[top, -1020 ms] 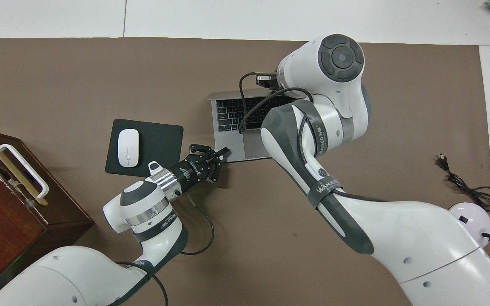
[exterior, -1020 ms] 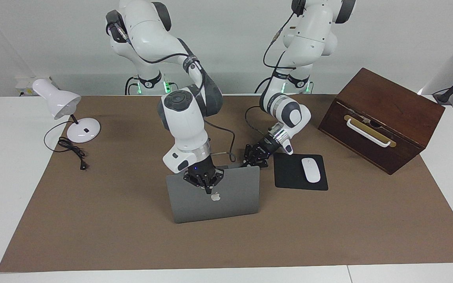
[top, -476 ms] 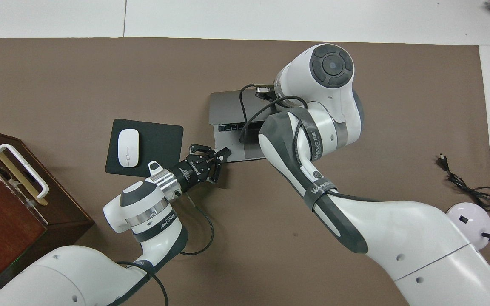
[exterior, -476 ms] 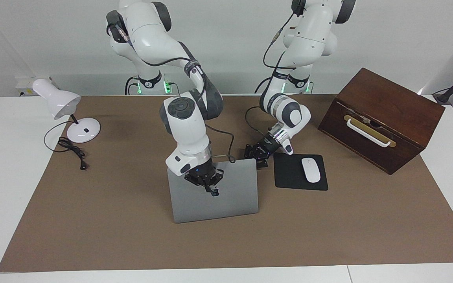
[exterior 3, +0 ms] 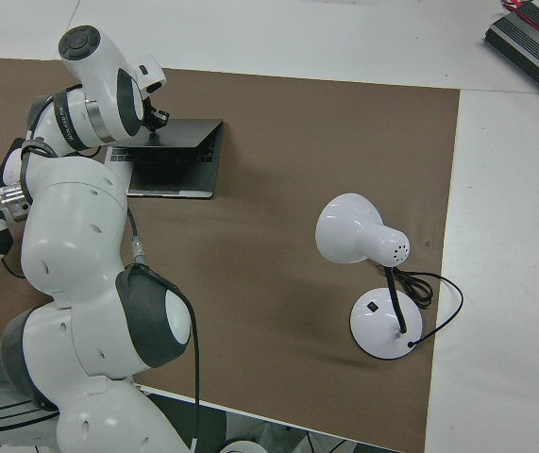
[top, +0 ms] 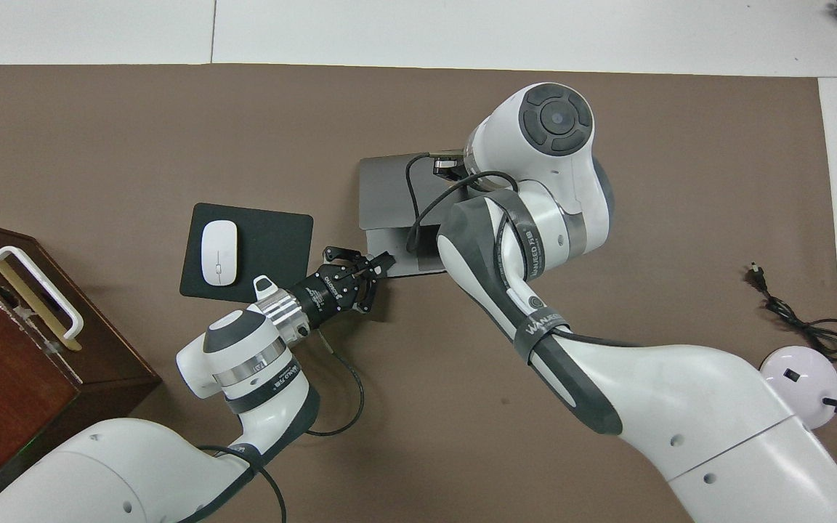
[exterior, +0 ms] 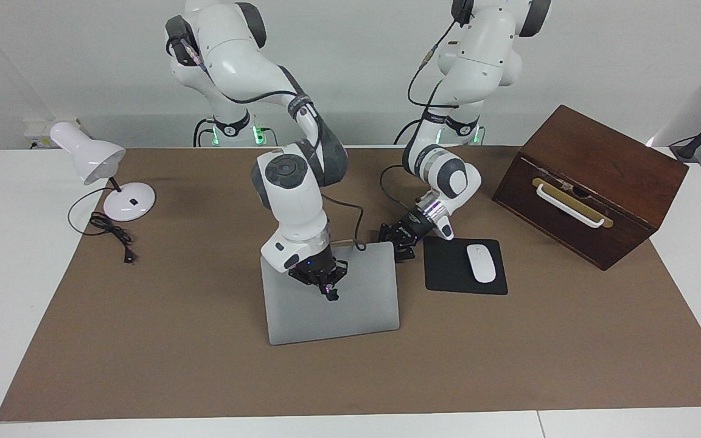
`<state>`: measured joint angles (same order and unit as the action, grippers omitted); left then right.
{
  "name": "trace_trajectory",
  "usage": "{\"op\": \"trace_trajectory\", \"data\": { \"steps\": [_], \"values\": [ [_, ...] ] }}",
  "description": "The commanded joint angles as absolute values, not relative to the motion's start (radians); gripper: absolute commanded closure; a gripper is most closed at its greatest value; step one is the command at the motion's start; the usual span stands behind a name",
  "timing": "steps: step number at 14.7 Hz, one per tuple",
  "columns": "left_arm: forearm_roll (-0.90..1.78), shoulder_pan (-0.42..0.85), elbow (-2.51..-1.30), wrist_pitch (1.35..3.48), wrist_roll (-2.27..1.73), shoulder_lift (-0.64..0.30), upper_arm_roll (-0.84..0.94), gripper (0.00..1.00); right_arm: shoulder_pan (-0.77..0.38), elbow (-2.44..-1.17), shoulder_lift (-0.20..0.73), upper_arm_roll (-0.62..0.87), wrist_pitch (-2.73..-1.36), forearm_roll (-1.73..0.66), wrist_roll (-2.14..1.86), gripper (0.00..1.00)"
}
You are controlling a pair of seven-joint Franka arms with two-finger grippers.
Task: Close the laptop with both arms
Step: 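Push the laptop screen down toward the keyboard with the right gripper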
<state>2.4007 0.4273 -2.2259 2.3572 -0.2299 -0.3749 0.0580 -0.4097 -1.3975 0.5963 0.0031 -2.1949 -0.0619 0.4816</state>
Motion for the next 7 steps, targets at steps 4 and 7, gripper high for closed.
{"op": "trace_trajectory", "data": {
  "steps": [4,7],
  "values": [
    [2.407,0.411,-2.224,2.384,-0.144,-0.520,0.061,1.00,-0.405,-1.446,0.580,0.012,-2.183,-0.083,0.500,1.00],
    [2.407,0.410,-2.224,2.370,-0.127,-0.532,0.061,1.00,-0.405,-1.459,0.581,0.012,-2.184,-0.083,0.499,1.00]
  ]
}}
